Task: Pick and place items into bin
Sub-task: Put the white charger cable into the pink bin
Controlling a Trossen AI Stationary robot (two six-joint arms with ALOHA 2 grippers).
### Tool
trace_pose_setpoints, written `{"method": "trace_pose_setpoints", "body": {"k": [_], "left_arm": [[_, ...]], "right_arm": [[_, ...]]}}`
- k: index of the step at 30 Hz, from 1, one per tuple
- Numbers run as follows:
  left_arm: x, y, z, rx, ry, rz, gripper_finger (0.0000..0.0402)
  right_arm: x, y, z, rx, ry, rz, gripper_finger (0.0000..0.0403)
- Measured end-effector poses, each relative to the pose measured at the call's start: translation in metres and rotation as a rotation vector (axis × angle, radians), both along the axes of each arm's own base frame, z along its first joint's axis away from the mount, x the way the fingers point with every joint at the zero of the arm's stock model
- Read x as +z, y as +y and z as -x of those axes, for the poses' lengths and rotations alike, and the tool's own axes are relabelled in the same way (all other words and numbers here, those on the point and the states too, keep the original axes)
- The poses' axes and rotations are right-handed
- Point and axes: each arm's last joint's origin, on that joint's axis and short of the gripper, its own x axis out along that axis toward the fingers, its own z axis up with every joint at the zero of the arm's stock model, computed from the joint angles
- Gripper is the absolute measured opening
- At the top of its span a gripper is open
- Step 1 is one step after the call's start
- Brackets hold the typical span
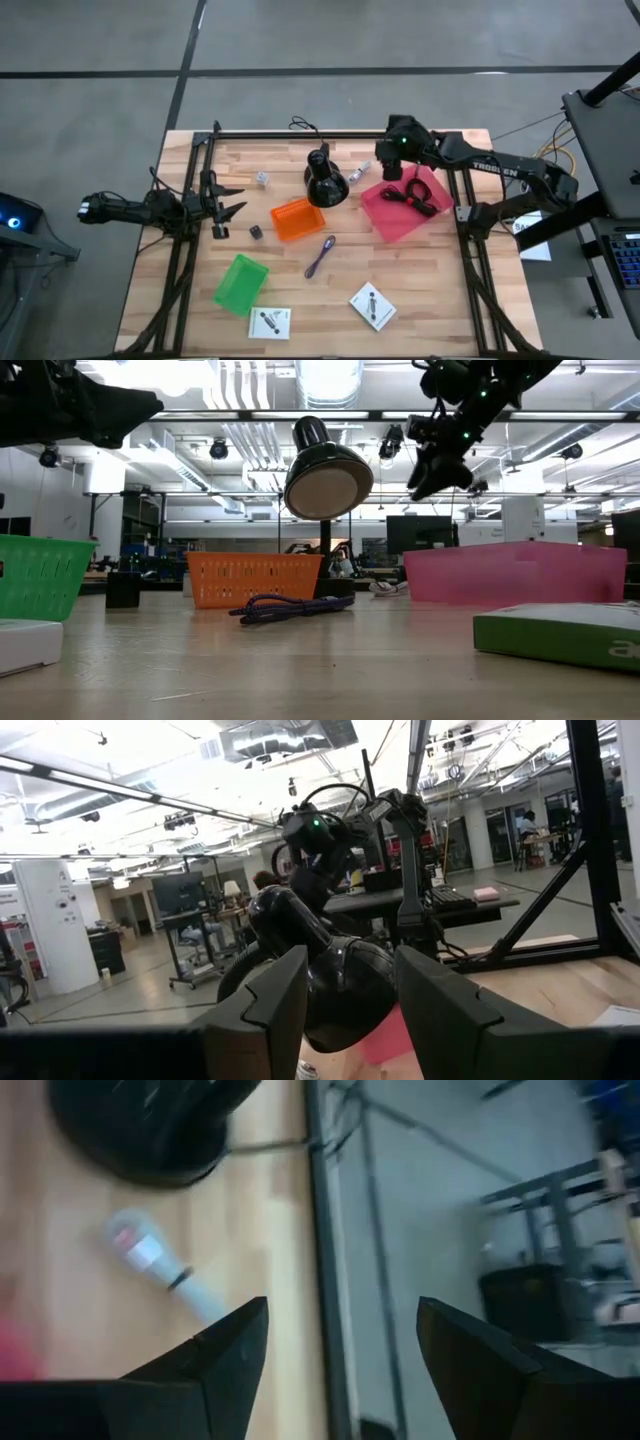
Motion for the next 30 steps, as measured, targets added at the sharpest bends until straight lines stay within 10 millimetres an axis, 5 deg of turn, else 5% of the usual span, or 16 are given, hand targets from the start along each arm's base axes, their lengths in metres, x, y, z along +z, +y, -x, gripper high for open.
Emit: {"method": "trace_pose_setpoints", "body": {"k": [10,22,30], "left_arm": [[0.000,0.000,0.000,0.000,0.000,0.000,0.0137],[0.000,0.000,0.000,0.000,0.000,0.000,0.0137],[0.000,0.000,0.000,0.000,-0.001,0.001,0.0137]], "right_arm": [[0.000,-0.016,0.002,0.100,-0.085,-0.068,0.0231],[-0.009,-0.055,-0.028,0.060,0.120,-0.198,0.0228],[-0.040,-0.086,-0.044,0.109,0.246,-0.395,0.0228]]}}
